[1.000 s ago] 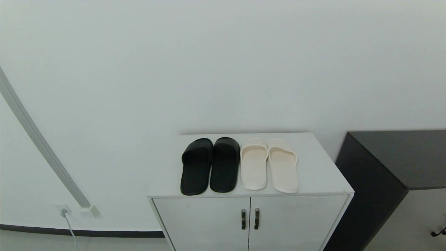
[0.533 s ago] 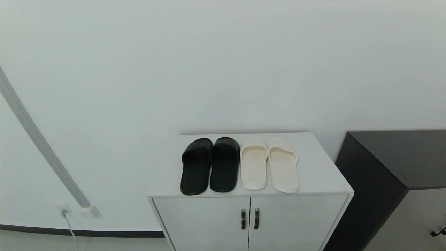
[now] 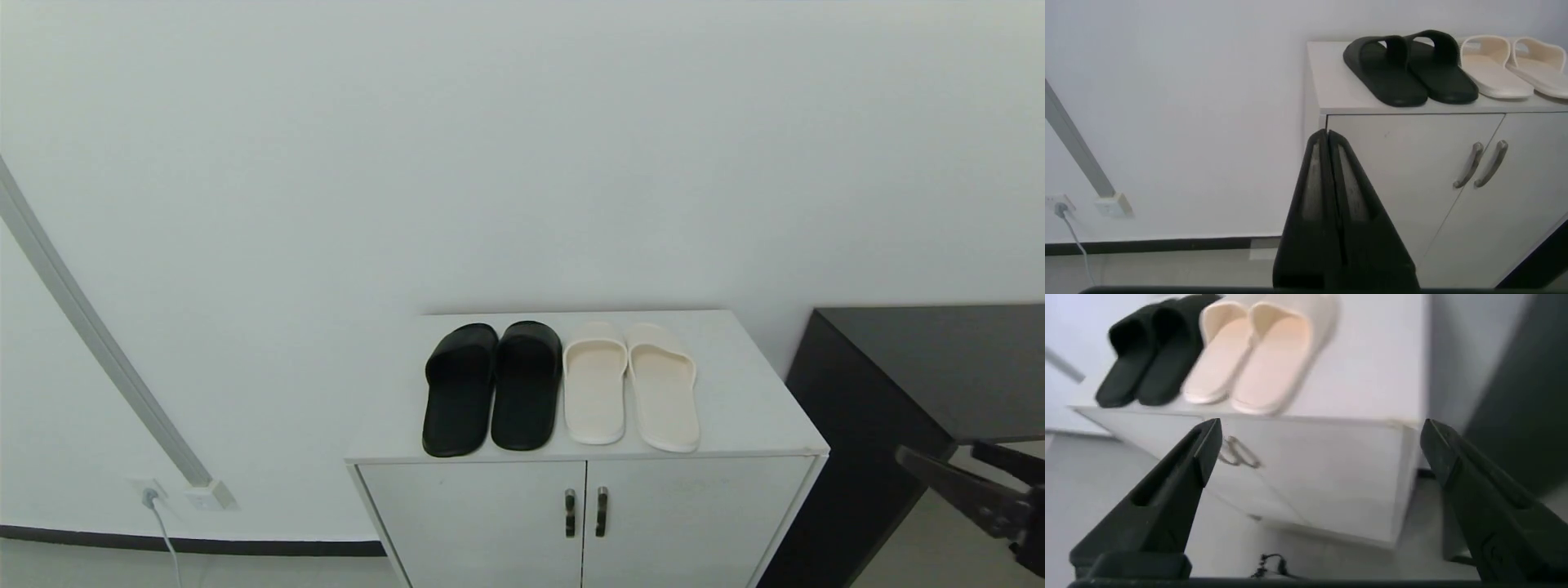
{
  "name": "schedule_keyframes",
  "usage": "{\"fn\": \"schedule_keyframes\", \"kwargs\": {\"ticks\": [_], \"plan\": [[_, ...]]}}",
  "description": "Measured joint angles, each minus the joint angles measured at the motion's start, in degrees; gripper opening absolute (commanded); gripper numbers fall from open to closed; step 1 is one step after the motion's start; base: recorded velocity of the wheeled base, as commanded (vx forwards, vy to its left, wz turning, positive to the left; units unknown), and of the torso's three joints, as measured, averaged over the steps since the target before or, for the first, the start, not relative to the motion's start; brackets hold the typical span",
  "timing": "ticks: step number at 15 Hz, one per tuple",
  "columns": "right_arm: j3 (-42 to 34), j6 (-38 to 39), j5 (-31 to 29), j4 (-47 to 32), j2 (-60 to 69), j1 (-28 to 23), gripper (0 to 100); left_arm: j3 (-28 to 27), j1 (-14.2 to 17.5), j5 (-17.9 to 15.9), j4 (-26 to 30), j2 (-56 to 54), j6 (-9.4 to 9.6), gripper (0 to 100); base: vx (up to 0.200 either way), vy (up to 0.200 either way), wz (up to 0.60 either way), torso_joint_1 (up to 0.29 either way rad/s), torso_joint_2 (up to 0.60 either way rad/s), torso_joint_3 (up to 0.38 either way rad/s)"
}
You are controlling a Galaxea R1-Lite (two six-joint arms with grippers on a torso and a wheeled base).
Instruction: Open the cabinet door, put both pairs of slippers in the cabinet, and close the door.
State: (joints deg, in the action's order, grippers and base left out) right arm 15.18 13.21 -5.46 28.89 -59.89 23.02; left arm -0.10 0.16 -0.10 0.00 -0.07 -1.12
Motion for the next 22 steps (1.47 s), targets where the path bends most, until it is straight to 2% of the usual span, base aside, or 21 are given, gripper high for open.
{"fn": "schedule_keyframes", "kwargs": {"ticks": [3, 6, 8, 11, 15, 22], "plan": [[10.26, 2.85, -8.96, 3.64, -13.67, 11.0, 100, 0.0, 0.05, 0.02, 0.05, 0.0, 0.01, 0, 0.0, 0.0, 0.0, 0.0, 0.0, 0.0], [20.49, 3.5, -16.35, 4.17, -25.16, 17.83, 100, 0.0, -0.05, 0.0, 0.0, 0.0, 0.0, 0, 0.0, 0.0, 0.0, 0.0, 0.0, 0.0], [26.94, 3.58, -19.25, 4.25, -31.78, 20.58, 100, 0.0, -0.02, 0.02, 0.0, 0.0, 0.0, 0, 0.0, 0.0, 0.0, 0.0, 0.0, 0.0], [36.75, 3.73, -24.65, 4.25, -42.17, 22.02, 100, 0.0, -0.02, -0.01, 0.07, 0.0, 0.0, 0, 0.0, 0.0, 0.0, 0.0, 0.0, 0.0], [47.06, 4.92, -29.54, 3.71, -53.77, 21.31, 100, 0.02, -0.02, 0.0, 0.1, 0.0, 0.0, 0, 0.0, 0.0, 0.0, 0.0, 0.0, 0.0], [56.71, 6.13, -30.33, 3.51, -65.71, 17.19, 100, 0.0, -0.02, 0.0, 0.1, 0.0, 0.0, 0, 0.0, 0.0, 0.0, 0.0, 0.0, 0.0]]}}
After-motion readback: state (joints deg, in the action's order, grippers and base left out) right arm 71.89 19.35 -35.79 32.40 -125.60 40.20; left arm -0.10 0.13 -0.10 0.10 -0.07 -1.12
